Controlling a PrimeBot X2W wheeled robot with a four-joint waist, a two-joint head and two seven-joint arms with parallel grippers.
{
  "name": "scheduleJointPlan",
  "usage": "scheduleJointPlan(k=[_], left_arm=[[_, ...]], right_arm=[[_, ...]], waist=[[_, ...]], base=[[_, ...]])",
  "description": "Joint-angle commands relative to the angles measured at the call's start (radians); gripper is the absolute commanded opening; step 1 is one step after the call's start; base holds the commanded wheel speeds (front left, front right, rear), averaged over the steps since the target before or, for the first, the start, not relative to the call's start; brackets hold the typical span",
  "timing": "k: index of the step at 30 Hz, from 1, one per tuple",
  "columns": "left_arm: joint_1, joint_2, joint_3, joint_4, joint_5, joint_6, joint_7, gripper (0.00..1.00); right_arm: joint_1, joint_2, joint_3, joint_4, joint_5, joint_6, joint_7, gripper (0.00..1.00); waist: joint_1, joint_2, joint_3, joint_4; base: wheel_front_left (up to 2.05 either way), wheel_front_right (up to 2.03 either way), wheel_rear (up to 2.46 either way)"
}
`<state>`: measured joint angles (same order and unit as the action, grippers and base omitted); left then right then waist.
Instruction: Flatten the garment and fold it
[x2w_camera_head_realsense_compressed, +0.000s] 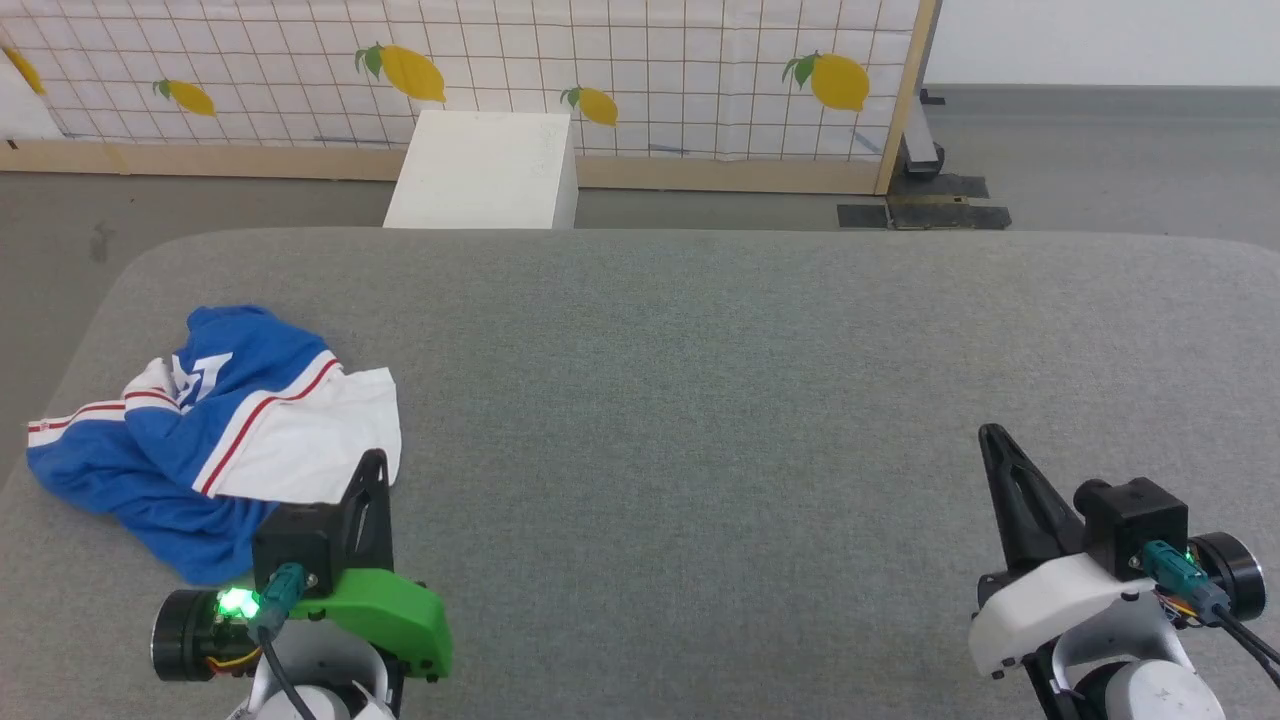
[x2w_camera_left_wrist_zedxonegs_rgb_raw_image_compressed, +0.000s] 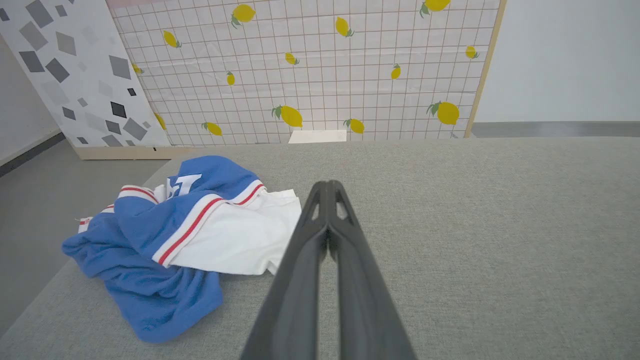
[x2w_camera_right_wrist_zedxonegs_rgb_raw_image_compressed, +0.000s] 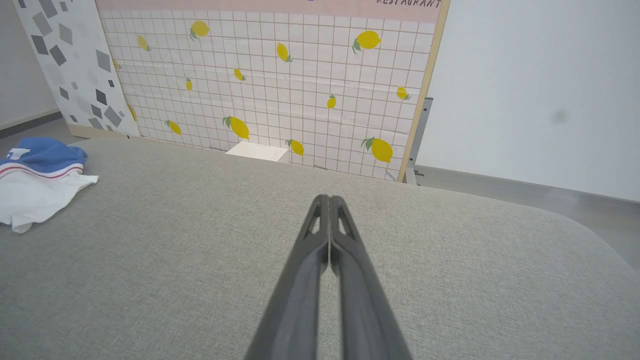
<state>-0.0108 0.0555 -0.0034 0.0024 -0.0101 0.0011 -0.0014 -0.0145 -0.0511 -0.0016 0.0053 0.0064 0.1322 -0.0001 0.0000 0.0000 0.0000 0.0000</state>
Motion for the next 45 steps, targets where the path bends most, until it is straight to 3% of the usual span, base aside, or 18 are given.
scheduleJointPlan(k=[1, 45], left_arm=[[0.011, -0.005, 0.003, -0.002, 0.010, -0.001, 0.001, 0.00], [0.011, -0.005, 0.003, -0.002, 0.010, -0.001, 0.001, 0.00]], right_arm=[[0.015, 0.001, 0.002, -0.005, -0.006, -0.002, 0.000, 0.00], [0.015, 0.001, 0.002, -0.005, -0.006, -0.002, 0.000, 0.00]], waist=[[0.0000, 0.0000, 0.000, 0.000], [0.0000, 0.0000, 0.000, 0.000]], base=[[0.00, 0.00, 0.00], [0.00, 0.00, 0.00]])
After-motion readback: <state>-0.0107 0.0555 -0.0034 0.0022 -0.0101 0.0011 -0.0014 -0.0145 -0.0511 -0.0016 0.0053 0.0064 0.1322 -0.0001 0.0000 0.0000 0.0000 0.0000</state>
